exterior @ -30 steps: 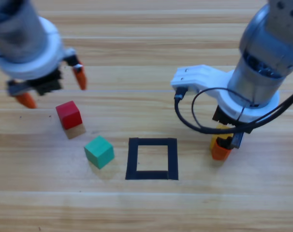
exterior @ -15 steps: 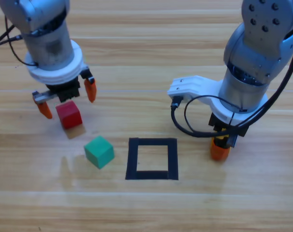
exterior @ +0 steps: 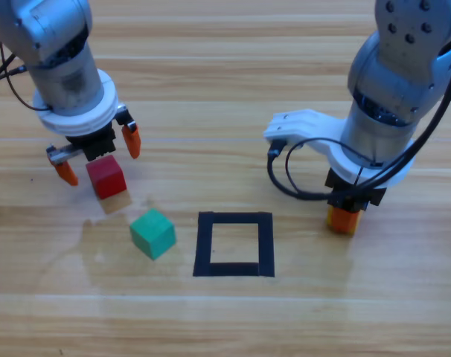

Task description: Stack the blocks in the rectangular block: red at the bottom, yellow in the middle, green on top

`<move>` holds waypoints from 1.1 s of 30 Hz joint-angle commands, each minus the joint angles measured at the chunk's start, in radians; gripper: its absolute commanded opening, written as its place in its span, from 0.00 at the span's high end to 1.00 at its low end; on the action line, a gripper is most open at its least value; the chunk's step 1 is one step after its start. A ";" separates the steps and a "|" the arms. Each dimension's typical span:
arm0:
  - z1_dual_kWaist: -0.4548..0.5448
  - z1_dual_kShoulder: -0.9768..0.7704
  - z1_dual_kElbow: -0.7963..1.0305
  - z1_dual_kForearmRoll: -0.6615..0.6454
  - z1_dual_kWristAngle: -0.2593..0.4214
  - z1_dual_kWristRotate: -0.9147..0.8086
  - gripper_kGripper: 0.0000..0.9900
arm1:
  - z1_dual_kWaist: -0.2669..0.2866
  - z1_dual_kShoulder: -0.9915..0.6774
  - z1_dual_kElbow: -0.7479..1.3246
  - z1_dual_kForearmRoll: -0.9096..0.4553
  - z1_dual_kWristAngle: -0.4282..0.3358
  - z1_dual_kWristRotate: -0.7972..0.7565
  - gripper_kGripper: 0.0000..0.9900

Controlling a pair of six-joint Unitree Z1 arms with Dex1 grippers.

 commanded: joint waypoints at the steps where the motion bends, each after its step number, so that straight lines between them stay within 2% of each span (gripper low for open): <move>1: 0.017 0.062 0.023 -0.025 -0.007 0.010 0.07 | -0.121 -0.103 0.020 0.019 0.078 0.115 1.00; 3: 0.017 0.069 0.031 -0.039 -0.007 0.016 0.07 | -0.158 -0.143 0.031 0.019 0.127 0.149 1.00; 7: 0.017 0.080 0.040 -0.052 -0.007 0.019 0.07 | -0.198 -0.197 0.074 0.019 0.157 0.206 1.00; 20: 0.025 0.097 0.113 -0.134 -0.009 0.035 0.09 | -0.201 -0.284 0.144 0.017 0.164 0.247 1.00; 28: 0.036 0.097 0.152 -0.181 -0.018 0.062 0.22 | -0.199 -0.303 0.153 -0.006 0.187 0.379 1.00; 31: 0.042 0.095 0.169 -0.198 -0.018 0.070 0.23 | -0.201 -0.297 0.169 -0.035 0.186 0.491 1.00; 33: 0.042 0.094 0.172 -0.203 -0.014 0.079 0.29 | -0.199 -0.293 0.179 -0.043 0.186 0.568 1.00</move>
